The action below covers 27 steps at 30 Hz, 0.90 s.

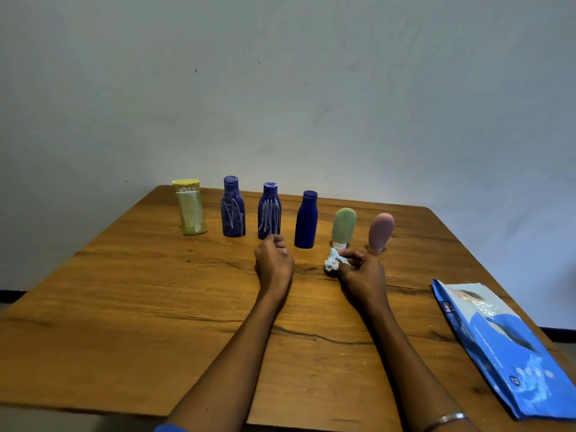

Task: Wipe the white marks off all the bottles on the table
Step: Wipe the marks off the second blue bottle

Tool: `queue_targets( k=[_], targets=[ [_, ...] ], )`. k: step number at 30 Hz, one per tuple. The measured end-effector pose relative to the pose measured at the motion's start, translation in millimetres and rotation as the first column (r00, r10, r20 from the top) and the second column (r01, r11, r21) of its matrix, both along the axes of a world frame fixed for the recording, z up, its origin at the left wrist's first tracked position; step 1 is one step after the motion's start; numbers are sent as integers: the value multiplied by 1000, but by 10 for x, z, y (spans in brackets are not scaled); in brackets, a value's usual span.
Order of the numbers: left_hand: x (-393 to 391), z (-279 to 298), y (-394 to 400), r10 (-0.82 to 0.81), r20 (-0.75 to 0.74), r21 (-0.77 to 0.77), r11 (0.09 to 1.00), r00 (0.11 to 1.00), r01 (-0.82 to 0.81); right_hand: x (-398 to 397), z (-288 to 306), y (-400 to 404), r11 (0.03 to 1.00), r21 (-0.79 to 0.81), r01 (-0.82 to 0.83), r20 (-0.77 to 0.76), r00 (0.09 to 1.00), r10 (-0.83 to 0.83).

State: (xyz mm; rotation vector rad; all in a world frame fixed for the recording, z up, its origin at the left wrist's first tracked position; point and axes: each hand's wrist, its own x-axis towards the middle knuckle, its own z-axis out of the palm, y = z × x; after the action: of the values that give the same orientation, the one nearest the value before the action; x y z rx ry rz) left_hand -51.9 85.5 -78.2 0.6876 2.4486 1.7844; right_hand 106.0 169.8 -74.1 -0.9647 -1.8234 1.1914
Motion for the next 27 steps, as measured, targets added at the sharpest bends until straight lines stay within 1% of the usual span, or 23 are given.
queue_targets(
  k=[2,6,9,12,16,18,27],
  targets=[
    [-12,20,-76,49,22,6,999,999,-49,-48,18,-97,1000,10,-16,-1,1000,16],
    [-123,73,-267,128,51,47,990,991,-130,-173,9,-247,999,-43,-14,-96,995,10],
    [-315,85,-387,171,69,67,982,983,-175,-306,38,-369,994,-98,-40,-200,980,20],
    [-471,93,-419,107,66,55,992,992,-110,-467,44,-450,996,-71,-60,-201,979,44],
    [-615,110,-376,-27,53,0,1000,998,27,-648,54,-459,995,-21,-102,-109,989,99],
    [-665,109,-340,-78,40,-28,996,996,79,-684,45,-441,990,-27,-135,-79,988,132],
    [-788,119,-153,-170,17,-83,982,985,171,-649,-8,-388,989,-62,-137,-107,986,130]
  ],
)
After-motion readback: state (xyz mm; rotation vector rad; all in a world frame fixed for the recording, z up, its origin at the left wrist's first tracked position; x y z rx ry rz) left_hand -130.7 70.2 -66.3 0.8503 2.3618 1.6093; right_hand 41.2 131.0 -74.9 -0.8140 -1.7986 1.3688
